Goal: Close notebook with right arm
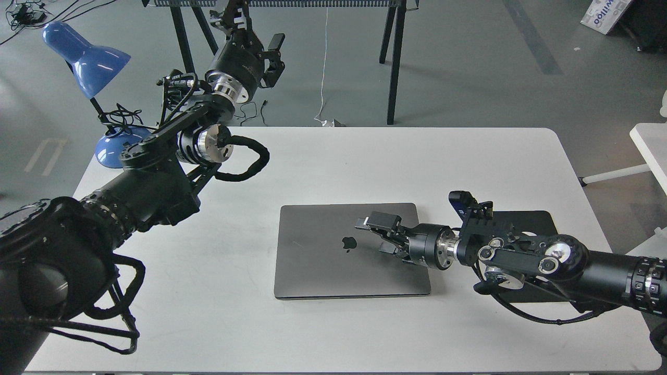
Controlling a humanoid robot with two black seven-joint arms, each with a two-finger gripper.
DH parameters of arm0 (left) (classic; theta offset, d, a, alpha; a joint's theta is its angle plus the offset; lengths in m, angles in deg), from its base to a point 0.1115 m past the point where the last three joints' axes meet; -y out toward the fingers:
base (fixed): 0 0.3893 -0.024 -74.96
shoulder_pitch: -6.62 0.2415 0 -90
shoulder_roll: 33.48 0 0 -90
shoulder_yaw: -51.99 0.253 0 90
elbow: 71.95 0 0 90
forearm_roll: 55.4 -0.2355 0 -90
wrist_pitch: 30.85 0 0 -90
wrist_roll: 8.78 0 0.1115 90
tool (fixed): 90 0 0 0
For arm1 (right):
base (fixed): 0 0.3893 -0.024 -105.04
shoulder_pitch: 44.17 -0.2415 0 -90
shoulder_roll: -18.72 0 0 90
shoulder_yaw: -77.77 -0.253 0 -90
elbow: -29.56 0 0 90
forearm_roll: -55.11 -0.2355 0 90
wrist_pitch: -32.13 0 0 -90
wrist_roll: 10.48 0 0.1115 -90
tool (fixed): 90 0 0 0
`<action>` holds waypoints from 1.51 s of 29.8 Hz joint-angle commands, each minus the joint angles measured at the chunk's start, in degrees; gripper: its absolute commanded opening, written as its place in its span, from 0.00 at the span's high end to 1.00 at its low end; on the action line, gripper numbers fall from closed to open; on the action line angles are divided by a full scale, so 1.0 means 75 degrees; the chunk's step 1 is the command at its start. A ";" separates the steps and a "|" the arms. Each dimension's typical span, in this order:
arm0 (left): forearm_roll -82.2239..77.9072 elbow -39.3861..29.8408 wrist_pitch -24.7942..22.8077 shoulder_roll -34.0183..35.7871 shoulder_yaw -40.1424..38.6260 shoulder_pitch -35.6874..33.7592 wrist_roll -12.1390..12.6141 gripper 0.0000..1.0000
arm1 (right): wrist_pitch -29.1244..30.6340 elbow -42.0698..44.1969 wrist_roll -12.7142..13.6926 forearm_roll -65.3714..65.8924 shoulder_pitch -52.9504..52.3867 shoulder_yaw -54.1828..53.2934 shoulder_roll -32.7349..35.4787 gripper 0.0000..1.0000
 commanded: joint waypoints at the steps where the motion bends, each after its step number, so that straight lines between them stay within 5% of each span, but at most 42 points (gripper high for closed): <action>1: 0.0000 0.0000 0.0010 -0.0004 0.0000 0.0000 0.0000 0.00 | 0.0036 -0.0013 0.0021 -0.0004 -0.0009 -0.1358 0.0056 0.00; 13: 0.0000 0.0000 -0.0001 0.0007 0.0000 0.0000 0.0000 0.00 | 0.0152 0.0759 0.0021 -0.0086 -0.0161 -0.5459 0.0044 0.00; 21: 0.0000 0.0000 0.0010 -0.0004 0.0000 0.0000 0.0000 0.00 | 0.1253 0.1815 -0.0003 -0.0284 -0.0126 -0.7195 0.0056 0.00; 28: 0.0000 0.0000 0.0010 0.0007 0.0000 0.0000 0.0000 0.00 | 0.1325 0.1839 -0.0084 -0.2124 0.0096 -0.7524 0.0044 0.00; 45: 0.0000 0.0000 -0.0002 0.0007 0.0000 0.0000 0.0000 0.00 | 0.1243 0.1183 -0.0084 -0.2278 0.1105 -0.8005 0.0033 0.00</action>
